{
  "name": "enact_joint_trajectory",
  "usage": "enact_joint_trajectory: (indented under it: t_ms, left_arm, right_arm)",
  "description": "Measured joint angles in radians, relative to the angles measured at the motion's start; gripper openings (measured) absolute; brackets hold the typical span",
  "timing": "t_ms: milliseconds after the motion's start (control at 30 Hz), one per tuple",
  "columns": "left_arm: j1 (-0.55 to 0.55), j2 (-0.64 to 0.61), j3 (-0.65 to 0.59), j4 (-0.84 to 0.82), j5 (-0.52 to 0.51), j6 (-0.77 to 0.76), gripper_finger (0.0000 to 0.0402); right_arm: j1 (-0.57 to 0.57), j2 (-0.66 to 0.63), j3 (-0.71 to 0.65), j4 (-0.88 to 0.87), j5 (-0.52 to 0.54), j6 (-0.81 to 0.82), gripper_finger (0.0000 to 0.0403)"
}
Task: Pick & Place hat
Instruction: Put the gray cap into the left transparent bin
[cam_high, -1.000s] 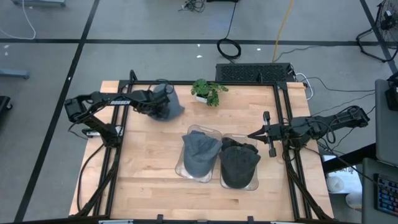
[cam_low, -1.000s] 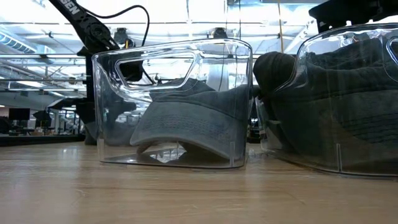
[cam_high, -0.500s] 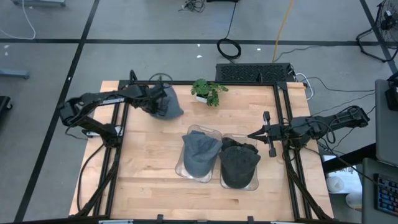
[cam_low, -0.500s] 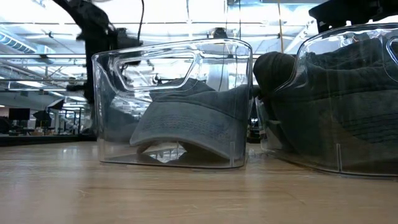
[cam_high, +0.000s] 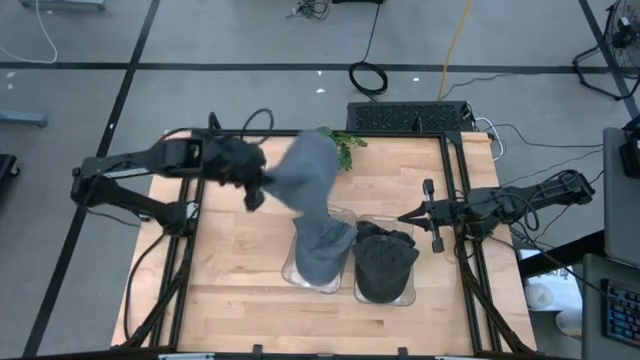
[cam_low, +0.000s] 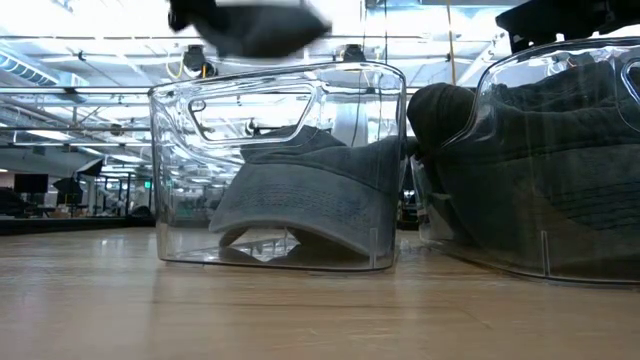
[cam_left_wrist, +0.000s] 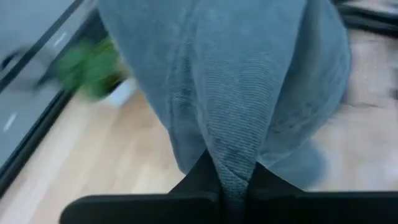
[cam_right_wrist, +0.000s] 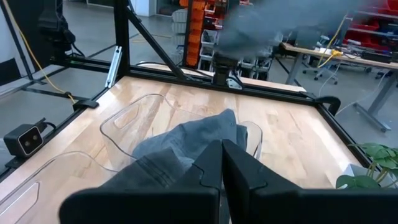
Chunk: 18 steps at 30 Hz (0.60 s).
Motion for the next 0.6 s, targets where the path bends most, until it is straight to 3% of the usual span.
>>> enact_joint_trajectory:
  t_ms: [233,400,467,600]
  left_arm:
    - [-0.311,0.097,0.062,-0.008,0.002,0.104,0.0006]
    - [-0.445,0.27,0.12,-0.038,-0.032,0.318,0.001]
    - [-0.476,0.356,0.178,-0.061,-0.053,0.418,0.0013]
    - [-0.497,0.514,0.354,-0.182,-0.129,0.448,0.0008]
  right_arm:
    - [0.0,0.073,0.0,0.102,0.002,0.004,0.0]
    - [0.0,0.186,0.0,0.215,-0.006,0.106,0.0]
    - [-0.004,0.24,0.0,0.277,-0.06,0.156,0.0]
    - [-0.026,0.359,0.0,0.481,-0.3,0.19,0.0]
